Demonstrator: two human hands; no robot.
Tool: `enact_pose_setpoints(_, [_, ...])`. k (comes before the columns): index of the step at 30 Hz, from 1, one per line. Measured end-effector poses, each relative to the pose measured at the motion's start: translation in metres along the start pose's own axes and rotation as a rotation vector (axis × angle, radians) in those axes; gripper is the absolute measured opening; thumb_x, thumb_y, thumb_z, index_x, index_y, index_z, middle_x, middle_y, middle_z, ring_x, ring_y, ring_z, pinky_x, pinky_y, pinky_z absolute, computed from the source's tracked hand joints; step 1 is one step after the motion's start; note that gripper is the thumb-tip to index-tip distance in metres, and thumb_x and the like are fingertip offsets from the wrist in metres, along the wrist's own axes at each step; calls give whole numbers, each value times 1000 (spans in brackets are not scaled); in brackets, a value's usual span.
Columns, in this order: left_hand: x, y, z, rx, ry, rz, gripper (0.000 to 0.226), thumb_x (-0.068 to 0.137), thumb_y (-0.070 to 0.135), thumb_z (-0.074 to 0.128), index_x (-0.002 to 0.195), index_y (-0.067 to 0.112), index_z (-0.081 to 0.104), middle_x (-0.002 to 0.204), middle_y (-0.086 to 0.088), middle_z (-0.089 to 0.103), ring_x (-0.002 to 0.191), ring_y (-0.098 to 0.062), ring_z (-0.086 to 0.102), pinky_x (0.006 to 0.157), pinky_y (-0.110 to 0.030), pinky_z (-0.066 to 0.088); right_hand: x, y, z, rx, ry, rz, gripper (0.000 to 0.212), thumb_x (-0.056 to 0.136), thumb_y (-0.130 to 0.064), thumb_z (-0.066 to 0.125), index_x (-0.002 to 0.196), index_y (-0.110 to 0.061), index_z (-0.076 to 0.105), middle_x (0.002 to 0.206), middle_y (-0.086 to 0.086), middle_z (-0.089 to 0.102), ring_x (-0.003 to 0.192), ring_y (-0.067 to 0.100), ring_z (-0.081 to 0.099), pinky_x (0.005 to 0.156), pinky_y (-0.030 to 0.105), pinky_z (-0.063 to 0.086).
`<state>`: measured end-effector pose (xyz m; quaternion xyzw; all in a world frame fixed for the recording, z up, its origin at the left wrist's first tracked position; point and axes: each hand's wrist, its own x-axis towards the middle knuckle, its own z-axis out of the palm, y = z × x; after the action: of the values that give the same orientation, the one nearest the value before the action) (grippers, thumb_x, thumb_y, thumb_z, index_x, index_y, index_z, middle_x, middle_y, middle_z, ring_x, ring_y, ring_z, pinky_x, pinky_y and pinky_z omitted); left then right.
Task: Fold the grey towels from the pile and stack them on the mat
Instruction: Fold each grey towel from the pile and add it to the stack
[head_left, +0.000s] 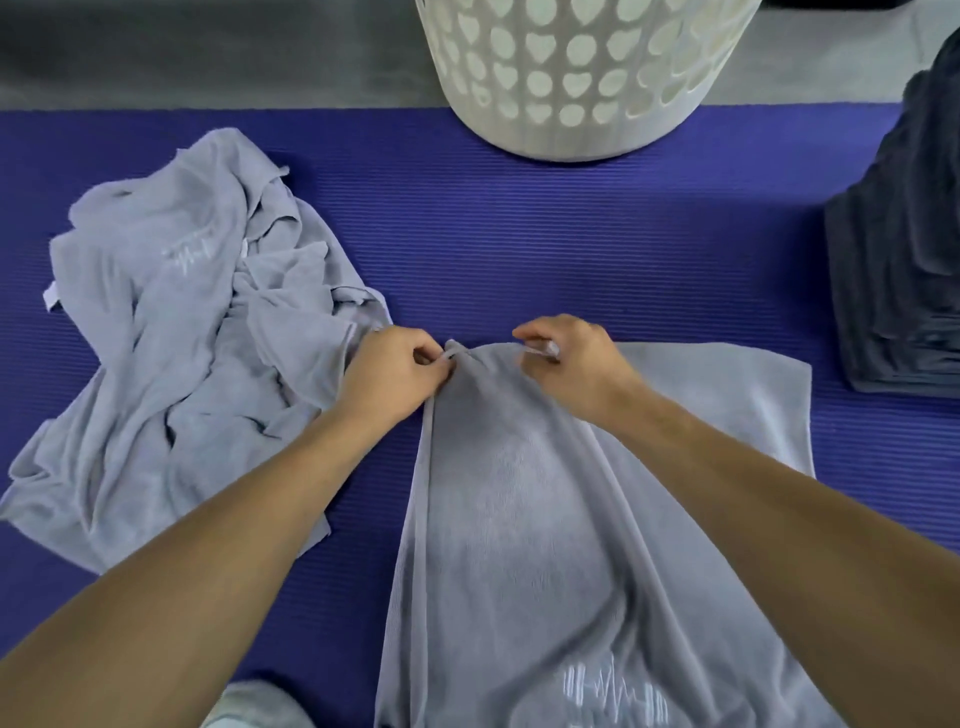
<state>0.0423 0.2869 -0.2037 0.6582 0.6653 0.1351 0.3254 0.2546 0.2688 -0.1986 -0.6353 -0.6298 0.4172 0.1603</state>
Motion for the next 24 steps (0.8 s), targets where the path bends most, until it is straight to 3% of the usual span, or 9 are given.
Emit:
enact_pose_setpoints(3, [0,3,-5,-264,14,-216,14,82,21,72,69,23,71,58,17,63,56,2,56,60,-15,45,3,-1,10,-70,-8,27,16,93,-21,54,97,-23,70,101,1,64,91,15,59,83,36,53])
enact_pose_setpoints(5, [1,4,-12,-524,50,-423,5,72,22,72,73,17,74,67,7,70,66,-11,63,67,-23,51,3,-3,10,-84,13,37,17,93,-17,53,93,-19,70,98,3,62,89,20,59,80,38,54])
enact_pose_setpoints(8, [2,0,-22,-828,133,-604,23,61,20,73,81,8,74,79,-6,74,70,-22,66,67,-32,54,4,-4,6,-86,76,37,16,95,-15,56,94,-13,72,95,4,61,87,22,60,81,40,54])
enact_pose_setpoints(10, [0,-2,-24,-969,109,-601,14,71,13,70,83,7,74,79,-6,73,74,-21,65,70,-28,51,4,-5,6,-83,93,35,16,96,-17,57,94,-10,71,94,5,62,85,23,61,80,43,55])
enact_pose_setpoints(13, [-5,-4,-29,-1079,-68,-499,34,78,13,65,110,1,70,107,-5,73,95,-16,67,87,-24,49,5,-6,11,-75,120,45,16,97,-20,57,94,-11,71,96,5,60,87,25,60,81,46,55])
enact_pose_setpoints(15, [-7,-6,-31,-1117,-159,-421,38,77,14,68,112,-2,65,115,-5,72,104,-15,68,93,-24,49,4,-6,13,-68,117,58,17,98,-24,57,94,-14,70,95,2,58,88,23,59,81,46,55])
enact_pose_setpoints(19, [-12,1,-30,-1141,-81,-385,15,87,10,62,97,0,68,74,-1,72,67,-8,67,62,-17,51,3,-3,11,-57,122,15,18,98,-23,58,92,-12,70,89,0,59,82,19,59,78,44,55])
enact_pose_setpoints(24, [-16,-6,-24,-997,57,-396,3,79,11,77,80,13,77,82,-7,74,78,-17,69,76,-28,55,1,-3,6,-28,149,0,16,98,-23,60,95,-14,72,92,-2,61,84,14,60,79,37,55])
